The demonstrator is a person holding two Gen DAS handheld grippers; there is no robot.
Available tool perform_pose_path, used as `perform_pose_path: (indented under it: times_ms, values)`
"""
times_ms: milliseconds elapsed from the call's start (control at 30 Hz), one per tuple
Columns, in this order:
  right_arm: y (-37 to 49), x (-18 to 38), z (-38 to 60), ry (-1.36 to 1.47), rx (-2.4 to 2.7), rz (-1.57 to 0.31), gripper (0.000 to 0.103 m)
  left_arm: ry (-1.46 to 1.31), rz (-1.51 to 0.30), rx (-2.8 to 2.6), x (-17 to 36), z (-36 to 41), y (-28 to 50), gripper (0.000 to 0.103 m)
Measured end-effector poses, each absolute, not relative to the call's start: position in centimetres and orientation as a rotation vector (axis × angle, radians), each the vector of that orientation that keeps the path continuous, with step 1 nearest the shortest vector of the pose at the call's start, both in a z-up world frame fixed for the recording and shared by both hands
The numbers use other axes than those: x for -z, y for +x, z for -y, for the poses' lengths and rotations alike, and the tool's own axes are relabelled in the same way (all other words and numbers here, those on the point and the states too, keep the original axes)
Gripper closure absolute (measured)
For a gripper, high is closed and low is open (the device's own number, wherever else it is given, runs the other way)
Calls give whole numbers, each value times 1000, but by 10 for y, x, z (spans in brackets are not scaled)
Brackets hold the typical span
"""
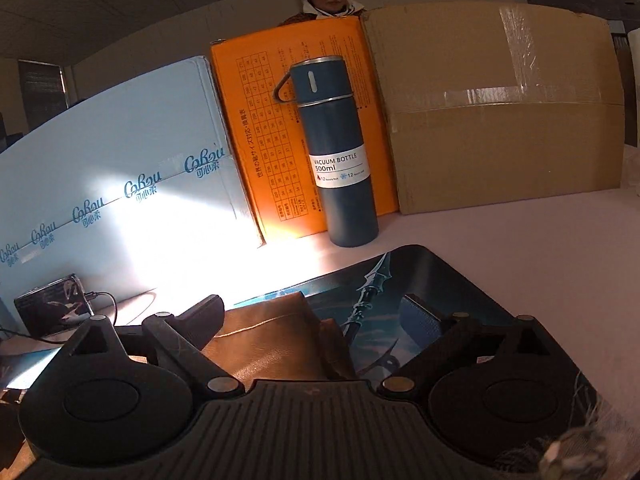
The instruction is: Fold clothes
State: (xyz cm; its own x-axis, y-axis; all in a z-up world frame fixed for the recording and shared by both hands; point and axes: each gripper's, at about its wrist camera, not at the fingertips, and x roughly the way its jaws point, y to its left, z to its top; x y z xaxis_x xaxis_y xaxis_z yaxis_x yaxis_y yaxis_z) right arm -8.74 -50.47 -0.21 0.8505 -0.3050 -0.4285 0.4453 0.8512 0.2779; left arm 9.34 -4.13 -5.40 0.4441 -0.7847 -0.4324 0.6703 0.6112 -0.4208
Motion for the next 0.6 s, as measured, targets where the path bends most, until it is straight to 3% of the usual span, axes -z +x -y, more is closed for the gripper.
perform_pose_path:
  times_ms: [167,233,267,333,400,600]
  values:
    - [-78,14,511,422,423,-451,9,-188,-644,849,55,44,95,42]
    - [-74,22,512,442,438,-510,13,-173,-645,824,55,45,98,64]
    - [-74,25,512,447,448,-527,15,-171,-645,821,55,46,100,69]
    - [-77,28,511,447,477,-540,26,-163,-636,820,55,48,104,92]
    - [-78,30,509,438,511,-546,39,-140,-582,826,50,52,103,95]
    - [-90,18,503,402,602,-440,43,-69,-600,762,52,65,112,94]
